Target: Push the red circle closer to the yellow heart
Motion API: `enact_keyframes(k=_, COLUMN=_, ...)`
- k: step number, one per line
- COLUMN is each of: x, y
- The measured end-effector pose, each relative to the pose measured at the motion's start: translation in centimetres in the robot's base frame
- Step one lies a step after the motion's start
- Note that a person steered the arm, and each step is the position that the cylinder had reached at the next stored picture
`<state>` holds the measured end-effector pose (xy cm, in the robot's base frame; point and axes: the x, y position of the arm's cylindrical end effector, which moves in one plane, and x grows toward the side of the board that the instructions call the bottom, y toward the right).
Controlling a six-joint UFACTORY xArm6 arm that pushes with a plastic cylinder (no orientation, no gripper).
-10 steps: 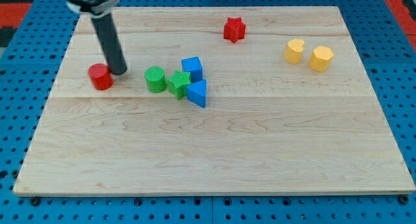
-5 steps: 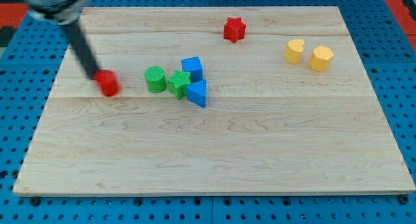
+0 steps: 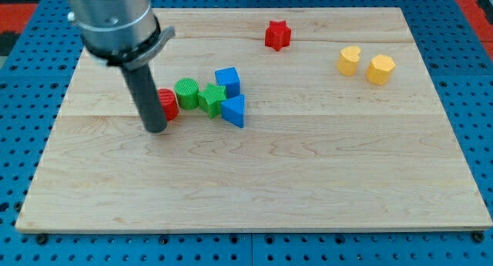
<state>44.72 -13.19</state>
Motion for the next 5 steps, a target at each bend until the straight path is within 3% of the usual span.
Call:
enact_keyframes(k=2, x=-8.1, y=1.7)
enact_keyframes(k=3, x=-9.1, y=-2.0)
enact_keyframes(k=4, x=-10.5, y=-0.8)
enact_keyframes(k=5, x=-10.5, y=13.2)
